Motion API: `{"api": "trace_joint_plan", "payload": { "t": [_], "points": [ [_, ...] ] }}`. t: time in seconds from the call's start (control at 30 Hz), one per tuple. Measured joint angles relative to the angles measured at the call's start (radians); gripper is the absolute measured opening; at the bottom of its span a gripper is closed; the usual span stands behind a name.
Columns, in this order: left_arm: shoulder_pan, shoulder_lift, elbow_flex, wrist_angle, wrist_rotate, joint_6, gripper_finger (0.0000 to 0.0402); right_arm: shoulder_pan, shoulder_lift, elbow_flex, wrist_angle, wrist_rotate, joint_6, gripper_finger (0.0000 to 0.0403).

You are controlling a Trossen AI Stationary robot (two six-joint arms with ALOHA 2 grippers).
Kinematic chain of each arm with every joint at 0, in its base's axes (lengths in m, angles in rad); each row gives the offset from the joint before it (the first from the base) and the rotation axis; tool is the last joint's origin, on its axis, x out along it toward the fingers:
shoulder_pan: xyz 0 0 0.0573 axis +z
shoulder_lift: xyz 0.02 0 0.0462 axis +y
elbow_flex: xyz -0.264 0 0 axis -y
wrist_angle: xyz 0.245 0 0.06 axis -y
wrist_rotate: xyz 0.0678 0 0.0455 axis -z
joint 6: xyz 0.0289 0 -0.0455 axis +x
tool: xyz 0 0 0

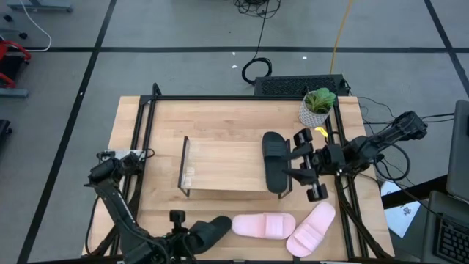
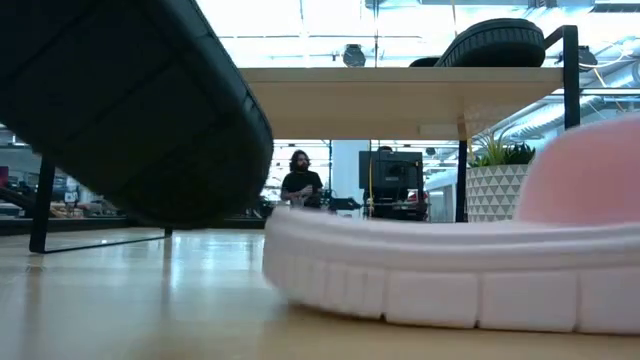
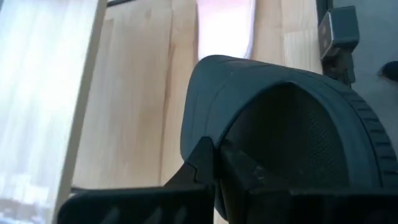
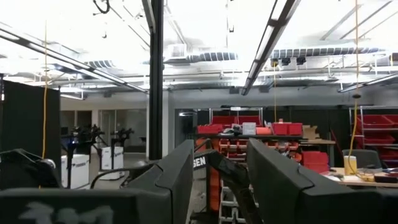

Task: Pick and place slides into the shelf
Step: Put the black slipper on the shelf

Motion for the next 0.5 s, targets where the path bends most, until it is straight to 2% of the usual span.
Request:
{"api": "trace_joint_plan", "payload": {
  "t": [0.27,0.5],
  "points": [
    [0.000,0.000,0.046,-0.055,0.047,-0.045,0.0000,0.000,0.000,0.000,0.000,0.000,-0.001,0.0138],
    [0.000,0.000,0.107,-0.079,-0.009,-0.026,0.0000,-0.015,0.000,0.000,0.001,0.000,-0.006,0.0138]
  ]
}}
